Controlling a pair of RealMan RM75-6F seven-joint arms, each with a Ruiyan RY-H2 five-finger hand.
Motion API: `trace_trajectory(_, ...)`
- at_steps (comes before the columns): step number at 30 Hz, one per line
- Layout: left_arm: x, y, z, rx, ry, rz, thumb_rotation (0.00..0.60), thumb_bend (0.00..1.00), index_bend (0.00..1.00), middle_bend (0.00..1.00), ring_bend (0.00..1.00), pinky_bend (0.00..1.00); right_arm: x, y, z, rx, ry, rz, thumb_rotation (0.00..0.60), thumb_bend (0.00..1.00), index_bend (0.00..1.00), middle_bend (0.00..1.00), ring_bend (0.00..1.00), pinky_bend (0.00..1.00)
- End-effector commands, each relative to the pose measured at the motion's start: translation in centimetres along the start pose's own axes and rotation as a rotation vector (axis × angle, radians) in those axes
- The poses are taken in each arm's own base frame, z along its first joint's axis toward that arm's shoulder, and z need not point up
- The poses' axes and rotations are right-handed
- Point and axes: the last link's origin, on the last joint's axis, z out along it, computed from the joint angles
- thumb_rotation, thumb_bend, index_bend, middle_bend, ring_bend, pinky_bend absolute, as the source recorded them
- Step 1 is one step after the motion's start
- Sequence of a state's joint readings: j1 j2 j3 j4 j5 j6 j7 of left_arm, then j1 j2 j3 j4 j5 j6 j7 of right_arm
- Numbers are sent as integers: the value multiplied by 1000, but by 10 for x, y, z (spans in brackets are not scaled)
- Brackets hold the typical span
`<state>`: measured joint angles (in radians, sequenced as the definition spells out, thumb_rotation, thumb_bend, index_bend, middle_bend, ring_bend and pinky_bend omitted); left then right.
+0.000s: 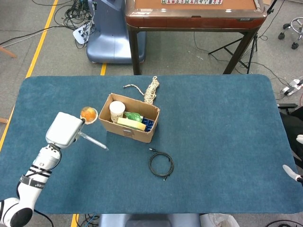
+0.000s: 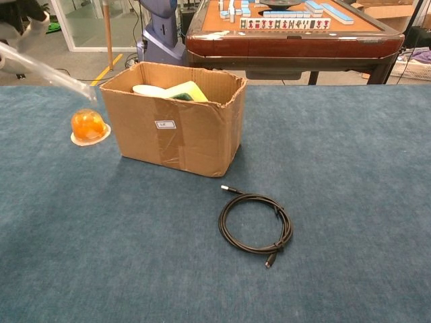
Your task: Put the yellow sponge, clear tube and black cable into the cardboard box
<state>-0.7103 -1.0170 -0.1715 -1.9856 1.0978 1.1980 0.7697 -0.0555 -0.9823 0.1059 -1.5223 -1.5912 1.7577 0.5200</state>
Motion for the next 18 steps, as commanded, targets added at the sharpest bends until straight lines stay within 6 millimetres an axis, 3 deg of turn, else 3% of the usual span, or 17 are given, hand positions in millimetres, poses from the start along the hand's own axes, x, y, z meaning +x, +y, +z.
trace_trajectory(1, 18, 10, 26, 15, 22, -80, 600, 220, 699, 1000, 998, 1000, 0, 0, 1, -3, -3, -2, 600, 129, 270, 250, 87, 189)
trace_trajectory(7, 24, 30, 68, 28, 34, -145, 600, 220, 701, 1000, 998, 1000, 1, 1, 1, -5, 0, 4, 600, 128, 270, 250, 86, 189)
trace_trajectory(18, 5, 73, 99, 6, -4, -217, 600, 220, 702, 1000, 996, 1000, -1, 1, 1, 3, -15, 7, 600, 129, 270, 250, 86, 189)
